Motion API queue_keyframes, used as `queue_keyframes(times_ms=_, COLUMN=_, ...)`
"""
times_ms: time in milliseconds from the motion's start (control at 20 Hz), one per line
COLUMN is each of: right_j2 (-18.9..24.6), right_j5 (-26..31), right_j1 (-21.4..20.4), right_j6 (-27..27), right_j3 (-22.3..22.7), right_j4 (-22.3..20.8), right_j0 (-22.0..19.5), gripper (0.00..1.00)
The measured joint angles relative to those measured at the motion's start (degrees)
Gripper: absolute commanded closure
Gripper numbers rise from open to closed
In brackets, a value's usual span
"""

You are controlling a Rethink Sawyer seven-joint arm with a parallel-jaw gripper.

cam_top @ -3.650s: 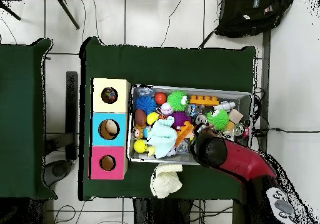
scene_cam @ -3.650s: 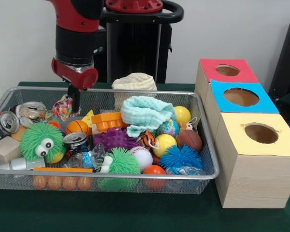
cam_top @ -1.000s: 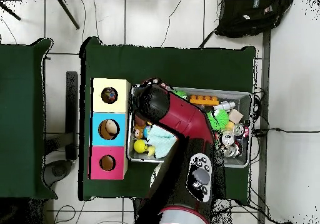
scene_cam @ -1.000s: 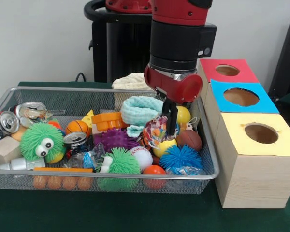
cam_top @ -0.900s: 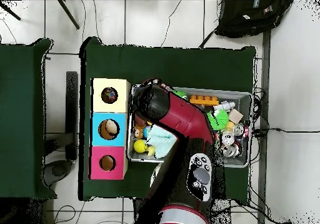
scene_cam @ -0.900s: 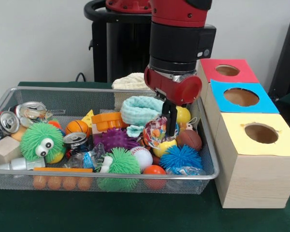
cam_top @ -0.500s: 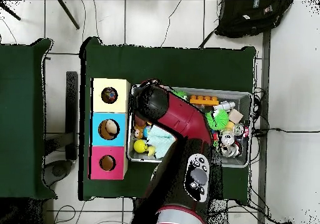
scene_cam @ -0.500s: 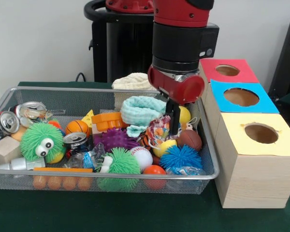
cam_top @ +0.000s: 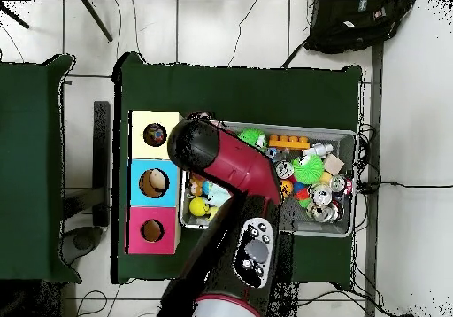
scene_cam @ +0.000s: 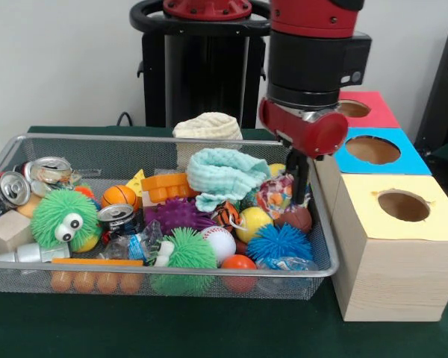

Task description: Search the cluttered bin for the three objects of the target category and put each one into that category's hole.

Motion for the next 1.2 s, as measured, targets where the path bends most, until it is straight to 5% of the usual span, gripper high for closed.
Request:
queue_keyframes(times_ms=500, right_j2=-2.5, right_j5=5.1, right_j1=3.6, right_j6=8.8, right_j3=-6.2, right_j4=2.0, right_j0=5.8, gripper=1.0)
queue_keyframes(times_ms=1200, right_j2=-3.0, right_j5=7.4, right_j1=6.3, right_j6=13.5, right_j3=-10.7, right_j4=2.6, right_j0=6.7, gripper=1.0)
